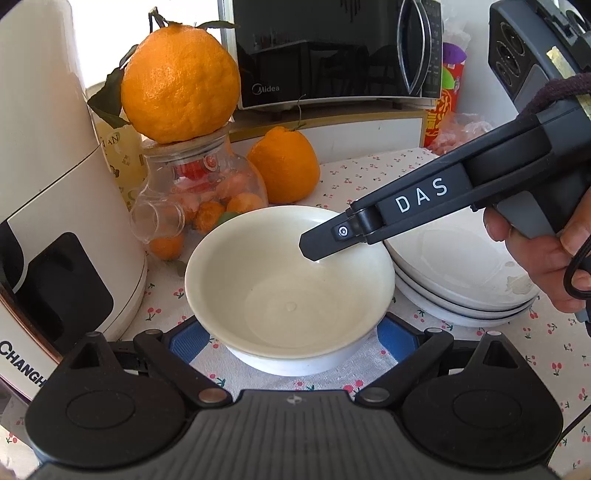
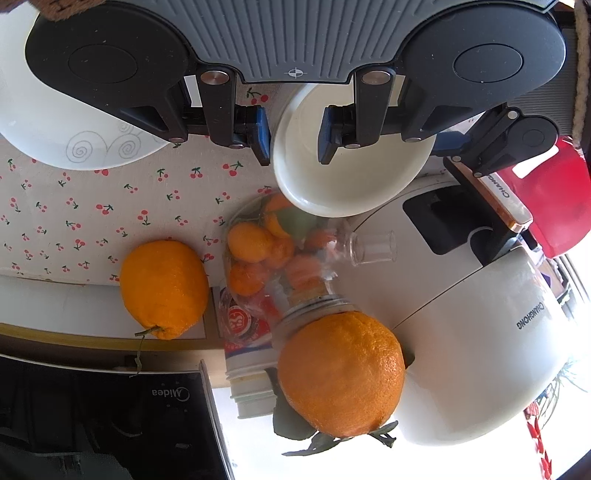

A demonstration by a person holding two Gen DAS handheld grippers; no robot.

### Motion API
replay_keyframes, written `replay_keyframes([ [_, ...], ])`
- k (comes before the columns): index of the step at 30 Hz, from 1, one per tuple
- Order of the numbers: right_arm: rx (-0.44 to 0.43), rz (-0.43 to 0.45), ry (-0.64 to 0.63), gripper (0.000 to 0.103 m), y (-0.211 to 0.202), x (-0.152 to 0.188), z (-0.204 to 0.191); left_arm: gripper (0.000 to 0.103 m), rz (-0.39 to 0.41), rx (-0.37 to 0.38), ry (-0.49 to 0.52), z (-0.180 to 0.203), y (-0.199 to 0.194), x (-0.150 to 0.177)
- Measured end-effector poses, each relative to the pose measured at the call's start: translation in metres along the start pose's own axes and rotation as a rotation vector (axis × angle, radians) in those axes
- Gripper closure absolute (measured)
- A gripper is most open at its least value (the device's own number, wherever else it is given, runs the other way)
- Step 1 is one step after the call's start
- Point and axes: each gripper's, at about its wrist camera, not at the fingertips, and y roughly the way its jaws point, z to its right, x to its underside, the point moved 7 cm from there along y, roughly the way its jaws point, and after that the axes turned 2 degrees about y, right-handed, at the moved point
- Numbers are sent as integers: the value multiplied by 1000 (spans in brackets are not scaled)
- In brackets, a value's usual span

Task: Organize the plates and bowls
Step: 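Carry the bowl stack onto the plate stack and open both grippers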

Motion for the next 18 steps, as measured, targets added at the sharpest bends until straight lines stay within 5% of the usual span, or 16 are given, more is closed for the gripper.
replay_keyframes([
  [18,79,108,-7,77,-76,-16,39,6,93,58,42,57,3,-45],
])
